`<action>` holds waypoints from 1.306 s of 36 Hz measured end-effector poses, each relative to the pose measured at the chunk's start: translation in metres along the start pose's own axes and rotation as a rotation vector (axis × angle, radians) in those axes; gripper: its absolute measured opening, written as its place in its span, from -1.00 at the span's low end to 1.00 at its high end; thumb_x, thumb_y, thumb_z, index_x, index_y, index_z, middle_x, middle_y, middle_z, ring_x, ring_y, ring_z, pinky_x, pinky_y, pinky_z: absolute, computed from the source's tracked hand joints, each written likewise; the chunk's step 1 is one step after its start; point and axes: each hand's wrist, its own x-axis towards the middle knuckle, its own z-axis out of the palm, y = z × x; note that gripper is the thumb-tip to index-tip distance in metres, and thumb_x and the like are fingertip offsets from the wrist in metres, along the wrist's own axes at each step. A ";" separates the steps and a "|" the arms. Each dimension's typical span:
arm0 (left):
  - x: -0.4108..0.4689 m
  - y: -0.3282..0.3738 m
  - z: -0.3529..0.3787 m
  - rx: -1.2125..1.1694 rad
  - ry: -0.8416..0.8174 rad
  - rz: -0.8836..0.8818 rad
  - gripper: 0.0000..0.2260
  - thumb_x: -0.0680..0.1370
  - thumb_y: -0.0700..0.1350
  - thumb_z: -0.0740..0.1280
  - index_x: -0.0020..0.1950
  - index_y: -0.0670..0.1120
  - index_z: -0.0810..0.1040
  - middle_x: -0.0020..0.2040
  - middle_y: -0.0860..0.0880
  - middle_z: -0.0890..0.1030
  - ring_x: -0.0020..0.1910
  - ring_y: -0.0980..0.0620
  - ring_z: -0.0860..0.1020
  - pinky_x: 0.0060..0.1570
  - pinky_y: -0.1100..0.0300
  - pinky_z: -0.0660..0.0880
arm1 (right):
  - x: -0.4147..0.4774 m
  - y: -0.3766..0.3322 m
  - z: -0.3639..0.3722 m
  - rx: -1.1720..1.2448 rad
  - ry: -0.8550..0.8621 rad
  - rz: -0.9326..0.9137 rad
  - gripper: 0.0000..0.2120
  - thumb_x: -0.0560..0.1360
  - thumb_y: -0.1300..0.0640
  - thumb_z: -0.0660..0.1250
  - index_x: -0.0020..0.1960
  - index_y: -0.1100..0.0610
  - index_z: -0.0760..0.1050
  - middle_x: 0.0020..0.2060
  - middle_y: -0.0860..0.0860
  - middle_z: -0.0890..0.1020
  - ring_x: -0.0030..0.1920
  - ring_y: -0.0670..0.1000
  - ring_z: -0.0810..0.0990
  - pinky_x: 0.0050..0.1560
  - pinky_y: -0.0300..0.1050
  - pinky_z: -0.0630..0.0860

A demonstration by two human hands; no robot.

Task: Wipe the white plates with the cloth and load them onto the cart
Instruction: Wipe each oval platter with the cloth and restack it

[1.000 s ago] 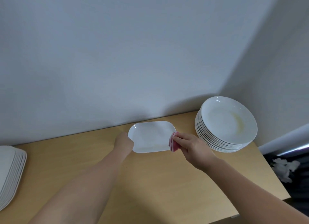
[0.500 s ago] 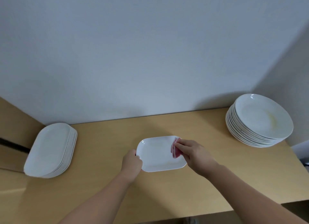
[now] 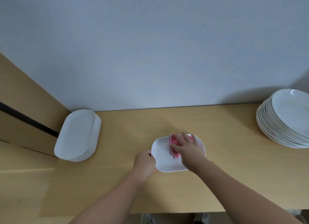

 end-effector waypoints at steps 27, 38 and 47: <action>-0.001 0.007 -0.005 -0.129 -0.134 -0.001 -0.83 0.59 -0.14 0.19 0.06 -0.11 0.56 -0.05 -0.17 0.67 -0.11 -0.19 0.68 -0.17 -0.05 0.66 | 0.011 -0.035 0.040 0.048 -0.143 -0.212 -0.23 0.50 0.22 0.06 0.54 0.00 -0.33 0.55 -0.03 -0.24 0.47 0.06 -0.44 0.42 0.01 -0.44; 0.002 0.017 -0.002 0.001 -0.042 -0.026 -0.81 0.60 -0.23 0.11 -0.03 -0.15 0.52 -0.07 -0.15 0.60 -0.24 -0.14 0.65 -0.40 0.07 0.62 | 0.002 -0.019 0.027 0.063 -0.165 -0.462 -0.22 0.41 0.40 0.14 0.55 -0.06 0.10 0.55 -0.15 0.08 0.55 0.03 -0.25 0.38 -0.07 -0.49; 0.007 0.020 0.005 0.190 0.038 0.022 -0.80 0.52 -0.31 0.12 -0.01 -0.16 0.51 -0.11 -0.13 0.57 -0.27 -0.13 0.61 -0.46 0.14 0.56 | -0.013 -0.002 0.024 0.150 -0.216 -0.434 -0.31 0.43 0.39 0.13 0.49 -0.07 0.27 0.52 -0.19 0.17 0.56 -0.01 -0.14 0.41 -0.11 -0.40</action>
